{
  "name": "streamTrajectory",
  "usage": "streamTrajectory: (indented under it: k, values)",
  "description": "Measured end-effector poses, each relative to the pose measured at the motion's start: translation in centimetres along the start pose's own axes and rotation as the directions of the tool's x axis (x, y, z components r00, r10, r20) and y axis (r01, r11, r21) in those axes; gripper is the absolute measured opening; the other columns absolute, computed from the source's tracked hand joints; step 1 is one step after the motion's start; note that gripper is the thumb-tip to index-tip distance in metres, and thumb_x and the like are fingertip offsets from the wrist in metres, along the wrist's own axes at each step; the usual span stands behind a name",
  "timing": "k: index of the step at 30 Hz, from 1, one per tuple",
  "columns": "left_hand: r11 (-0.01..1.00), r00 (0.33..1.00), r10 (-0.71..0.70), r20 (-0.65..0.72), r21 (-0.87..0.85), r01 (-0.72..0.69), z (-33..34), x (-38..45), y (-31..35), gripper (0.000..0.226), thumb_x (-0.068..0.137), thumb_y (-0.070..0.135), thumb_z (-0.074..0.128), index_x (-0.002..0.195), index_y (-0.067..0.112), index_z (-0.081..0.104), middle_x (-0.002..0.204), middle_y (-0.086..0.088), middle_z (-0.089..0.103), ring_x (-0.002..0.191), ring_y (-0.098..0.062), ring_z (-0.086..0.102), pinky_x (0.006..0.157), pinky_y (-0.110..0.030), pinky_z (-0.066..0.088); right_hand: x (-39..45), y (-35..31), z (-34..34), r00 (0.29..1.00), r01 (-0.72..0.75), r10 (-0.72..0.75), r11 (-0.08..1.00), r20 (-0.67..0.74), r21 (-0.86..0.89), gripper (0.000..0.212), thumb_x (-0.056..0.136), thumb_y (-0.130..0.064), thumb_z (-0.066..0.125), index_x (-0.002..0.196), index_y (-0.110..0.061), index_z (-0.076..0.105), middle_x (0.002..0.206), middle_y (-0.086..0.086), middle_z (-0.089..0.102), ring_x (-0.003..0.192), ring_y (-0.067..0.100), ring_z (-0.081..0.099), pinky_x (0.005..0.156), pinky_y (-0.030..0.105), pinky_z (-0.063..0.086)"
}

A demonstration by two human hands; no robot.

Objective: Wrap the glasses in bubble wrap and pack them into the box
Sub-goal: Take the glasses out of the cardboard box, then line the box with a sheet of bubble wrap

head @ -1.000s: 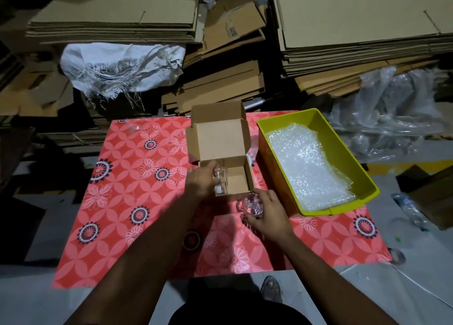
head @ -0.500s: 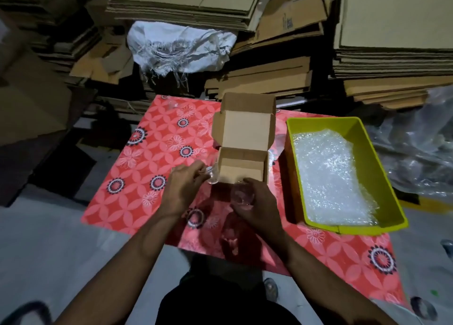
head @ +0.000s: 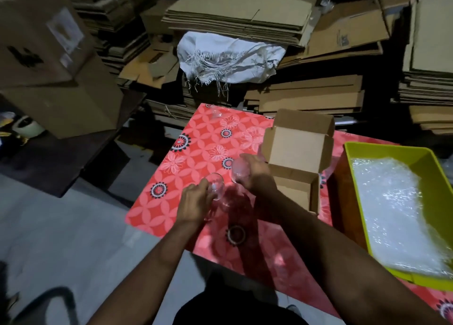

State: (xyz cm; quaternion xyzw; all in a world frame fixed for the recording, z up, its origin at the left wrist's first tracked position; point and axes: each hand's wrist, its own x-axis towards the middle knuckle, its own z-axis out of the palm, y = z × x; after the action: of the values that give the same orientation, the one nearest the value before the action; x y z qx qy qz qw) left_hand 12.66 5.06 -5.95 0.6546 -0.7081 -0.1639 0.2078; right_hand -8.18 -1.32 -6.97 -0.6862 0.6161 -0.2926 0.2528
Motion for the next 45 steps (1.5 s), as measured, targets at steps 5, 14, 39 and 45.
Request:
streamTrajectory:
  k: [5, 14, 39, 45]
  values:
    - [0.994, 0.993, 0.107, 0.041, -0.018, -0.106, 2.0, 1.4, -1.8, 0.018, 0.089, 0.029, 0.070, 0.097, 0.019, 0.057, 0.076, -0.003, 0.065, 0.066, -0.025, 0.060, 0.060, -0.042, 0.049, 3.3, 0.8, 1.4, 0.991, -0.017, 0.034, 0.991, 0.129, -0.132, 0.083, 0.070, -0.013, 0.088, 0.143, -0.008, 0.049, 0.139, 0.014, 0.057, 0.126, 0.031, 0.054, 0.107, 0.039, 0.044]
    - [0.980, 0.975, 0.193, 0.107, 0.036, -0.197, 1.4, 2.1, -2.6, 0.054, 0.083, 0.043, 0.074, 0.130, 0.033, 0.049, 0.112, 0.007, 0.066, 0.084, -0.012, 0.066, 0.072, -0.031, 0.056, 4.0, 0.2, 1.1, 0.977, -0.032, 0.082, 0.970, 0.198, -0.242, 0.094, 0.072, -0.004, 0.086, 0.153, -0.012, 0.037, 0.150, 0.014, 0.047, 0.137, 0.031, 0.045, 0.113, 0.036, 0.035]
    - [0.784, 0.768, 0.621, 0.157, -0.139, -0.605, 12.9, -0.6, 18.6, 0.020, 0.082, 0.026, 0.060, 0.099, 0.015, 0.063, 0.091, -0.004, 0.062, 0.092, -0.029, 0.055, 0.080, -0.047, 0.045, -17.6, 16.4, -21.7, 0.693, -0.718, 0.646, 0.658, -0.320, -0.227, 0.049, 0.087, -0.033, 0.070, 0.126, -0.009, 0.055, 0.121, 0.015, 0.061, 0.117, 0.035, 0.057, 0.090, 0.040, 0.049]
    - [0.811, 0.797, 0.582, 0.164, -0.194, -0.552, 12.6, -0.2, 20.2, 0.021, 0.082, 0.025, 0.058, 0.101, 0.017, 0.065, 0.094, -0.004, 0.066, 0.095, -0.028, 0.054, 0.079, -0.043, 0.047, -17.8, 17.5, -21.4, 0.642, -0.767, 0.677, 0.562, -0.360, -0.311, 0.017, 0.088, -0.029, 0.067, 0.102, -0.023, 0.076, 0.102, 0.006, 0.074, 0.096, 0.031, 0.068, 0.070, 0.029, 0.049]
